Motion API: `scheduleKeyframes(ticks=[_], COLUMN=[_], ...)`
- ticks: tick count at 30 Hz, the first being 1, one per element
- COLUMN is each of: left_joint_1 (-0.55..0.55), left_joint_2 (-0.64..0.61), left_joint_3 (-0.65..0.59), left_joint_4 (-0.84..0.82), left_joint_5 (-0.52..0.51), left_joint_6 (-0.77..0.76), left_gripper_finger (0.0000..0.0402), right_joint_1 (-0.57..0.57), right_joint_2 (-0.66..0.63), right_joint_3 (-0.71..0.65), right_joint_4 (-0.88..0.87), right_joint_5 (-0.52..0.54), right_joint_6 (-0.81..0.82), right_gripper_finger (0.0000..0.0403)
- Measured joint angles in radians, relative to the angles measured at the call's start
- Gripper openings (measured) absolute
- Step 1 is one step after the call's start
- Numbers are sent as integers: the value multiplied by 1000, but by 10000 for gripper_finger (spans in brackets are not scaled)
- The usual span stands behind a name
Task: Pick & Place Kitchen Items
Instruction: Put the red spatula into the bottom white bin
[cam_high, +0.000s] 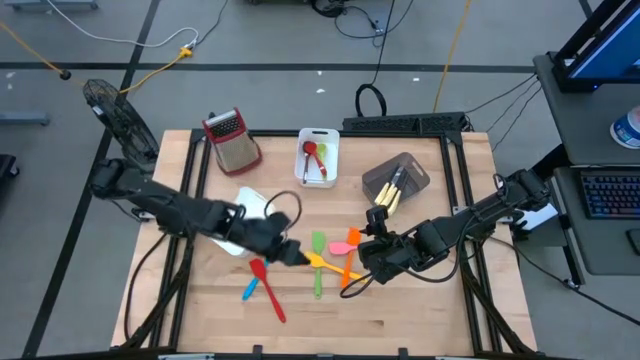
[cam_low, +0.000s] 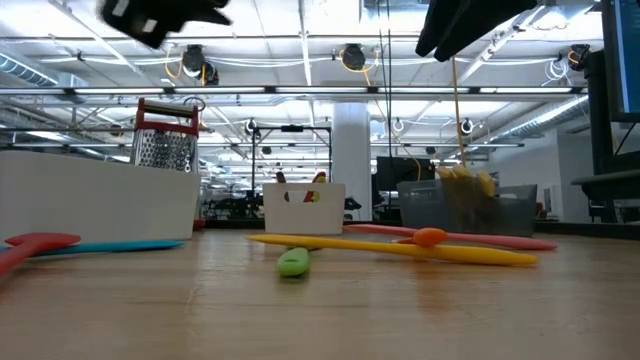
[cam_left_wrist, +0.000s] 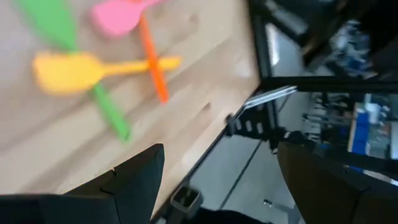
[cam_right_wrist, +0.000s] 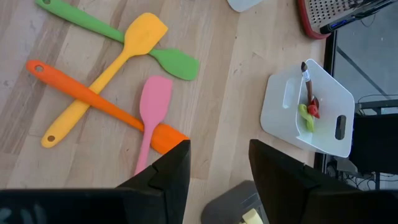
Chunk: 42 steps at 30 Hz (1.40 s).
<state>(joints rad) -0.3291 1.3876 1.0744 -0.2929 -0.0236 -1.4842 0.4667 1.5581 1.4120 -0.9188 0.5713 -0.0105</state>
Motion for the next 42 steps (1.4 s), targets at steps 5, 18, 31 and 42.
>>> scheduleKeyframes(ticks=[5,18,31,42], left_joint_1=[-97,-302,-336,-347], left_joint_2=[0,7,126,192], left_joint_3=[0,-1,-1,-1], left_joint_4=[-139,-506,-505,-418], left_joint_5=[-52,-166,-233,-264], left_joint_6=[-217,-770,-829,-834], left_gripper_finger=[319,319,319,319], right_joint_1=[0,0,-82,-166], right_joint_2=[0,0,-128,-495], right_joint_3=[0,0,-52,-374], right_joint_4=[1,1,91,427], right_joint_5=[0,0,-292,-500], right_joint_6=[0,2,32,77], right_gripper_finger=[155,155,155,155])
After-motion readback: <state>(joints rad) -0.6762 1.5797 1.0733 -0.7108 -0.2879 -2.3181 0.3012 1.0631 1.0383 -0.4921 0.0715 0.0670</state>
